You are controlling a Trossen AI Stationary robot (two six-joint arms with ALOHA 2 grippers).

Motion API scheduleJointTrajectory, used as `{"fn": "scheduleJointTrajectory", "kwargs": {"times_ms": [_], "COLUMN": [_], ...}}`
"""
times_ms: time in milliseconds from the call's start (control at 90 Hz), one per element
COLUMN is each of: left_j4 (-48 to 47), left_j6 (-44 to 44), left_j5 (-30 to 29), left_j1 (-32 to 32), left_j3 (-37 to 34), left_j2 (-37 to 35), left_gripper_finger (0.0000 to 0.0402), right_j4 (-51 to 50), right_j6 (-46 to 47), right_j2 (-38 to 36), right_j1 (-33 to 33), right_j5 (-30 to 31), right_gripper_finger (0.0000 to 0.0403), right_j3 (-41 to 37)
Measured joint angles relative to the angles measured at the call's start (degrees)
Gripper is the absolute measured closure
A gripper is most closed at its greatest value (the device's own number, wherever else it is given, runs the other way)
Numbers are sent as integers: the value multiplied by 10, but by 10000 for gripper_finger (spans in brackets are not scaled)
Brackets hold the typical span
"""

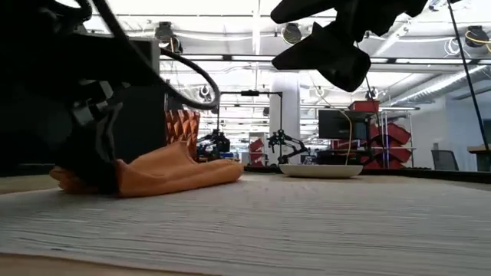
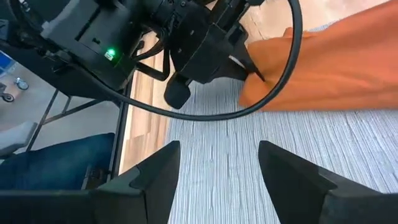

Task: Set table place
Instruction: Fold the orange table napkin

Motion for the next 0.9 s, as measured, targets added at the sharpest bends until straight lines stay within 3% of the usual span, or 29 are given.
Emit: {"fn": "scheduleJointTrajectory", "kwargs": {"times_ms": [356,900], "left_j4": [-86,-133], "left_j6": [-33,-146], "left_j5": [-28,21], "left_j1": [-14,-41], "left_j3": [61,59], "left_j2": [-1,-2], "left_gripper_finger": [402,401], "right_j4": [2,-34], "right_j6": [18,38], "right_j2": [33,57], "right_j1": [0,6], "right_j5": [-2,17], "right_gripper_finger": [200,200], "right_j3": [0,0]}}
